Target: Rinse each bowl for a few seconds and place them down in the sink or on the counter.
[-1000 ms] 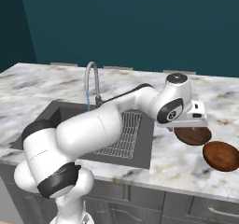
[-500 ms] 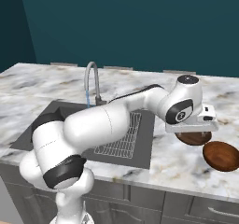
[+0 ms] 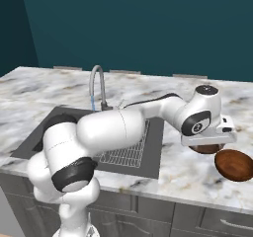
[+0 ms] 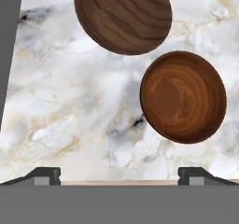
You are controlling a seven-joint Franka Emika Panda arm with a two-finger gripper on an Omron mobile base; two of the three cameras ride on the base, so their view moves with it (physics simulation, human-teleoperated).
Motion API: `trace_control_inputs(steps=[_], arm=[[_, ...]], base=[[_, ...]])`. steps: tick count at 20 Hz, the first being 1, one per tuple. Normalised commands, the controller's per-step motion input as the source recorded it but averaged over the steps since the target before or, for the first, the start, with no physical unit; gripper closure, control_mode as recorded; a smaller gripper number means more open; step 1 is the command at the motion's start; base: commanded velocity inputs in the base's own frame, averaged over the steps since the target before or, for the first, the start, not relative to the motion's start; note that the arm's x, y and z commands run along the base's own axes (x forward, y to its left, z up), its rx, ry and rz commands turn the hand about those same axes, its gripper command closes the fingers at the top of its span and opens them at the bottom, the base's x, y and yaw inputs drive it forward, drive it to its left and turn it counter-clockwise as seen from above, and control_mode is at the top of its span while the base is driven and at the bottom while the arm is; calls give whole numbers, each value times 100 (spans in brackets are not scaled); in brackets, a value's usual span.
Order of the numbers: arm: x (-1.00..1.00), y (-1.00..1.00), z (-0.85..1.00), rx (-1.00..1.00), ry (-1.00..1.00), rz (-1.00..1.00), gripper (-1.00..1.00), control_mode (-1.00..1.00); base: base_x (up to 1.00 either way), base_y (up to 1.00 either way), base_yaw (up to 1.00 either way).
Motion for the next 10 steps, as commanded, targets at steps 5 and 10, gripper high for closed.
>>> trace_control_inputs(steps=[5, 10], arm=[[0, -12, -15, -3, 0, 9, -100, -100], [8, -5, -15, -2, 0, 9, -100, -100]], base=[[0, 0, 0], [0, 0, 0]])
